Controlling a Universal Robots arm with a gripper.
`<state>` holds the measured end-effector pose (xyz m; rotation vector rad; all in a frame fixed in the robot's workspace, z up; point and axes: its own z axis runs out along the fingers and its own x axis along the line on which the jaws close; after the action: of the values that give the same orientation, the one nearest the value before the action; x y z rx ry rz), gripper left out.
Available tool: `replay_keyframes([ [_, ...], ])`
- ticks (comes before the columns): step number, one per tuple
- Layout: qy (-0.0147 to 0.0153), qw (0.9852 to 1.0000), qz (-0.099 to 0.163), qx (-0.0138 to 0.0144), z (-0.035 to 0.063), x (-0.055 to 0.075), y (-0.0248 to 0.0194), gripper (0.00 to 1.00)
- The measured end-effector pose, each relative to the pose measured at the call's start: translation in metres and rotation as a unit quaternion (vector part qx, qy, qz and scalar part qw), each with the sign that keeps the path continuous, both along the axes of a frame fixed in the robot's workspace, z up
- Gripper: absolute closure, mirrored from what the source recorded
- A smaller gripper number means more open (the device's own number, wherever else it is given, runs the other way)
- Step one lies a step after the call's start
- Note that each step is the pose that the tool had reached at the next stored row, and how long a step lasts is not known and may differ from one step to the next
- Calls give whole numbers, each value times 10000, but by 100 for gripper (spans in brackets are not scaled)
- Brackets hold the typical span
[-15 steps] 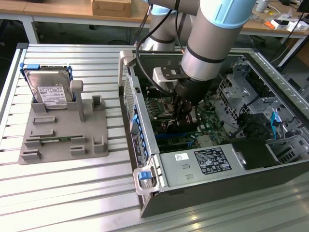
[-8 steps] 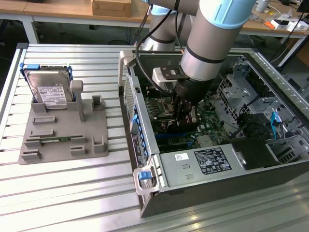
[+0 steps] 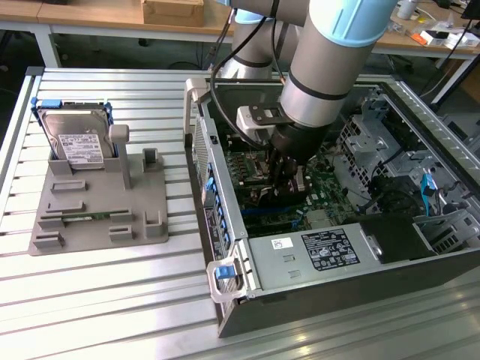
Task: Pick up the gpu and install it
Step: 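Insert the gpu into the slot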
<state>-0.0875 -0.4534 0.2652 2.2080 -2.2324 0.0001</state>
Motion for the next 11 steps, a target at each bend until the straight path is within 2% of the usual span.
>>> replay_keyframes([
  [11,0,10000,0,0,-53,0,-2,74],
])
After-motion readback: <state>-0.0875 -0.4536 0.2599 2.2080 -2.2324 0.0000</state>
